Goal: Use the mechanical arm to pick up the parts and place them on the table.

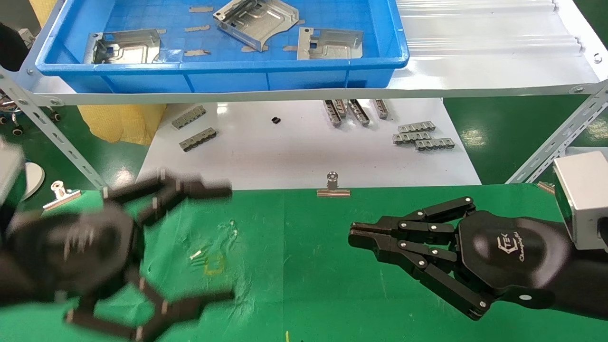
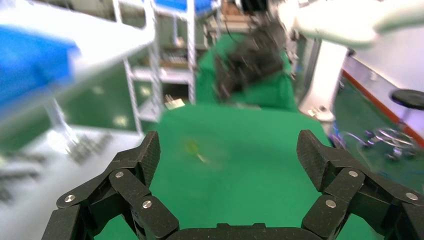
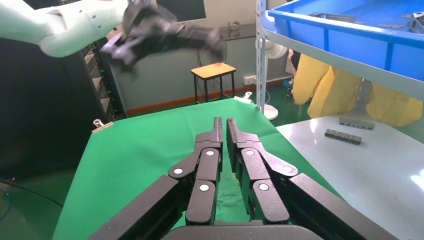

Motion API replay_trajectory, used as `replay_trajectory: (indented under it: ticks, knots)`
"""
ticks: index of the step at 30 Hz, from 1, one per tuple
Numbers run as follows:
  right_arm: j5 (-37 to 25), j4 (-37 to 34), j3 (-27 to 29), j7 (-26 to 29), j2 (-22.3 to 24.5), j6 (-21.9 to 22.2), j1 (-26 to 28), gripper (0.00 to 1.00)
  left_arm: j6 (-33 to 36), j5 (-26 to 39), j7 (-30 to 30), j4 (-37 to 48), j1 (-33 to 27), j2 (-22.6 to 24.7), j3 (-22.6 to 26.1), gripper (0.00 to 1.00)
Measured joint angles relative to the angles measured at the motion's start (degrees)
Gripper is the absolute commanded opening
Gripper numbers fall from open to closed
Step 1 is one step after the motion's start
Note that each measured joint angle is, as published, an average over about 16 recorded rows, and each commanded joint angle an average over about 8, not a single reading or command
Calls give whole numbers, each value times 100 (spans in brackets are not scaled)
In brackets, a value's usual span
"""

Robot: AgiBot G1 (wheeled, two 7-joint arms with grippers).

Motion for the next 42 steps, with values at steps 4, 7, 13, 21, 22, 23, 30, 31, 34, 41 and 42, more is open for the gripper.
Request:
replay_trajectory:
  ticks: [4, 7, 13, 21, 22, 23, 30, 31, 34, 41, 42]
  knots:
    - [0, 0, 0, 0, 0, 0, 0, 0, -162, 460, 19, 729, -911, 432, 192, 100]
    - [0, 0, 0, 0, 0, 0, 0, 0, -479, 929, 79, 1533, -1689, 859, 375, 100]
    - [0, 0, 0, 0, 0, 0, 0, 0, -1545, 1919, 272, 3485, -3115, 1873, 771, 100]
    - [0, 0, 0, 0, 0, 0, 0, 2, -3218, 2879, 492, 5639, -4201, 3059, 1183, 65]
    - [0, 0, 0, 0, 0, 0, 0, 9, -3366, 2951, 497, 5815, -4274, 3168, 1221, 53]
    - [0, 0, 0, 0, 0, 0, 0, 21, -3492, 3015, 498, 5972, -4339, 3265, 1256, 40]
    - [0, 0, 0, 0, 0, 0, 0, 100, -3935, 3322, 455, 6593, -4580, 3666, 1454, 0]
    - [0, 0, 0, 0, 0, 0, 0, 100, -3957, 3351, 446, 6627, -4594, 3691, 1475, 0]
    - [0, 0, 0, 0, 0, 0, 0, 100, -3993, 3417, 420, 6683, -4617, 3740, 1524, 0]
    - [0, 0, 0, 0, 0, 0, 0, 100, -4039, 3517, 427, 6643, -4619, 3772, 1608, 0]
    - [0, 0, 0, 0, 0, 0, 0, 100, -4054, 3529, 436, 6630, -4616, 3775, 1619, 0]
